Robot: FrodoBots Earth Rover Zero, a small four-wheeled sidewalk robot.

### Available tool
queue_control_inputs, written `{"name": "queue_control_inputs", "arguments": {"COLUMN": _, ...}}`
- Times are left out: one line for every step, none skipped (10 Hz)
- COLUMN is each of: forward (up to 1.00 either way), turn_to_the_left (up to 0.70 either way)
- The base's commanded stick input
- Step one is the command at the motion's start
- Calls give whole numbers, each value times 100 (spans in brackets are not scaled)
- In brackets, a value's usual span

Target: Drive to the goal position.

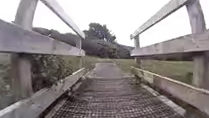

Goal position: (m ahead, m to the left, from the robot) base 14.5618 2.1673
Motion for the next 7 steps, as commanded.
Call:
{"name": "queue_control_inputs", "arguments": {"forward": 100, "turn_to_the_left": 0}}
{"name": "queue_control_inputs", "arguments": {"forward": 100, "turn_to_the_left": 0}}
{"name": "queue_control_inputs", "arguments": {"forward": 100, "turn_to_the_left": 0}}
{"name": "queue_control_inputs", "arguments": {"forward": 100, "turn_to_the_left": 0}}
{"name": "queue_control_inputs", "arguments": {"forward": 100, "turn_to_the_left": 0}}
{"name": "queue_control_inputs", "arguments": {"forward": 100, "turn_to_the_left": 0}}
{"name": "queue_control_inputs", "arguments": {"forward": 100, "turn_to_the_left": -9}}
